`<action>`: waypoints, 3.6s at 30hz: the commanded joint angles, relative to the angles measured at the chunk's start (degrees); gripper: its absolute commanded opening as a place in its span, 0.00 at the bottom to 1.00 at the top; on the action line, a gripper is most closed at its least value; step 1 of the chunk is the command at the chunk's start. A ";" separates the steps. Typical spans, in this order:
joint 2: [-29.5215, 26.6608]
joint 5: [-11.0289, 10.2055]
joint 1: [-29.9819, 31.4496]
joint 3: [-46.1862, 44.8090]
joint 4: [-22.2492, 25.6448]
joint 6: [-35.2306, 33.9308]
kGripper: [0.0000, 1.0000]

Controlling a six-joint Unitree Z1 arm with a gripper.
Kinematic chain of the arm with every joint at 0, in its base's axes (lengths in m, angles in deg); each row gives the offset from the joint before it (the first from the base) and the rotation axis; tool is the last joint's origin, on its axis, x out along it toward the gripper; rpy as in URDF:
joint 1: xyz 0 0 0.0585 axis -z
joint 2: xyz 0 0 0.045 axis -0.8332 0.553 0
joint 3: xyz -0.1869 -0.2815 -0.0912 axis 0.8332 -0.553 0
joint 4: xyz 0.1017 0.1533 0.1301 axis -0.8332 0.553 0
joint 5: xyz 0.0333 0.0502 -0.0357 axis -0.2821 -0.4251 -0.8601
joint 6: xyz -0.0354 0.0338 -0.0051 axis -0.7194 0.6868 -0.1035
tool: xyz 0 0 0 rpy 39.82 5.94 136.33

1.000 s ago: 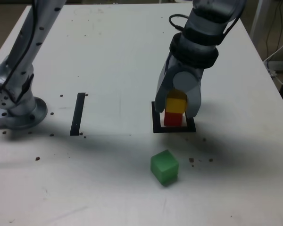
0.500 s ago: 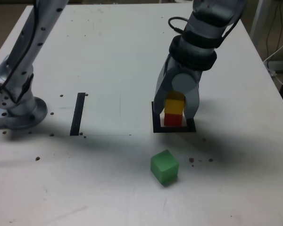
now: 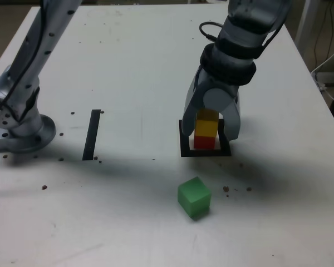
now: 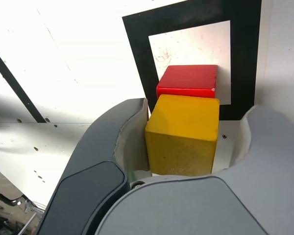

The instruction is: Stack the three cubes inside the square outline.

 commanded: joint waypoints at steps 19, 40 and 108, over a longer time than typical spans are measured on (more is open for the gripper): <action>-11.37 -7.53 11.46 -1.34 2.80 -4.85 1.00; -7.55 -11.83 27.76 -2.43 -2.60 6.99 1.00; -1.12 -8.81 25.34 4.17 4.62 5.95 0.19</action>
